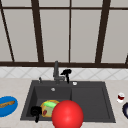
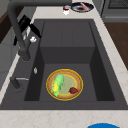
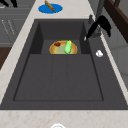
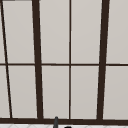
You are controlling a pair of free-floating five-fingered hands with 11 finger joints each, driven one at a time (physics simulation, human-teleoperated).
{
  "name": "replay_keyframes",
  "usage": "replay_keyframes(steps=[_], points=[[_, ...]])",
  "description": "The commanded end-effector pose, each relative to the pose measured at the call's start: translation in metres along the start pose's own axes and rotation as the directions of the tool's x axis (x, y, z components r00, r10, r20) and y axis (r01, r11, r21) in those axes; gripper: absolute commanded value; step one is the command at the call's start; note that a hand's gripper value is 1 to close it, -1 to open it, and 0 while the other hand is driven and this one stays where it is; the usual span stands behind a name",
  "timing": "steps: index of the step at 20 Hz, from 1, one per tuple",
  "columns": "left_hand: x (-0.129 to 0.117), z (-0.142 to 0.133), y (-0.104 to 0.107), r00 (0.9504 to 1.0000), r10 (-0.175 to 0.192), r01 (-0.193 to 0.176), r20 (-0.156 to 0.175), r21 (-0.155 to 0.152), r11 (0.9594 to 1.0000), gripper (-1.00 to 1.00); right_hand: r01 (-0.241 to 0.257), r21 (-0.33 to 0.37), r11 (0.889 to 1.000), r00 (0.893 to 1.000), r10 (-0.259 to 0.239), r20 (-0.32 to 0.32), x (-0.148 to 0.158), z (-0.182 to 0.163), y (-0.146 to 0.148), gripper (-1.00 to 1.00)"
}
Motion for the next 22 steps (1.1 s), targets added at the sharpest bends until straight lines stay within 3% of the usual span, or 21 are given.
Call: replay_keyframes(steps=[1,4,6,7,8,10,12,13,18,19,22], points=[[0.0,0.0,0.0,1.0,0.0,0.0,0.0,0.0,1.0,0.0,-0.036,0.012,0.999,0.999,0.036,0.026,-0.009,-0.02,0.006,-1.0],[0.0,0.0,0.0,1.0,0.0,0.0,0.0,0.0,1.0,0.0,-0.008,0.034,0.999,1.0,0.009,-0.011,0.001,-0.025,0.002,-1.0],[0.0,0.0,0.0,1.0,0.0,0.0,0.0,0.0,1.0,0.0,-0.045,0.048,0.998,0.997,0.048,-0.066,0.016,-0.026,0.01,-1.0],[0.0,0.0,0.0,1.0,0.0,0.0,0.0,0.0,1.0,0.0,-0.055,0.048,0.997,0.995,0.059,-0.08,0.017,-0.026,0.009,1.0],[0.0,0.0,0.0,1.0,0.0,0.0,0.0,0.0,1.0,0.0,-0.09,0.034,0.995,0.991,0.093,-0.101,0.019,-0.027,0.007,1.0],[0.0,0.0,0.0,1.0,0.0,0.0,0.0,0.0,1.0,0.0,-0.114,0.027,0.993,0.981,0.117,-0.155,0.021,-0.029,0.005,1.0],[0.0,0.0,0.0,1.0,0.0,0.0,0.0,0.0,1.0,0.0,-0.104,0.068,0.992,0.976,0.115,-0.187,0.025,-0.032,0.012,1.0],[0.0,0.0,0.0,1.0,0.0,0.0,0.0,0.0,1.0,0.0,-0.097,0.087,0.991,0.976,0.112,-0.188,0.021,-0.032,0.022,1.0],[0.0,0.0,0.0,1.0,0.0,0.0,0.0,0.0,1.0,0.0,-0.083,-0.035,0.996,0.991,0.079,-0.107,0.0,-0.031,0.04,1.0],[0.0,0.0,0.0,1.0,0.0,0.0,0.0,0.0,1.0,0.0,-0.066,-0.039,0.997,0.994,0.062,-0.093,-0.002,-0.032,0.043,1.0],[0.0,0.0,0.0,1.0,0.0,0.0,0.0,0.0,1.0,0.0,-0.088,0.0,0.996,0.988,0.088,-0.124,0.005,-0.046,0.041,1.0]])
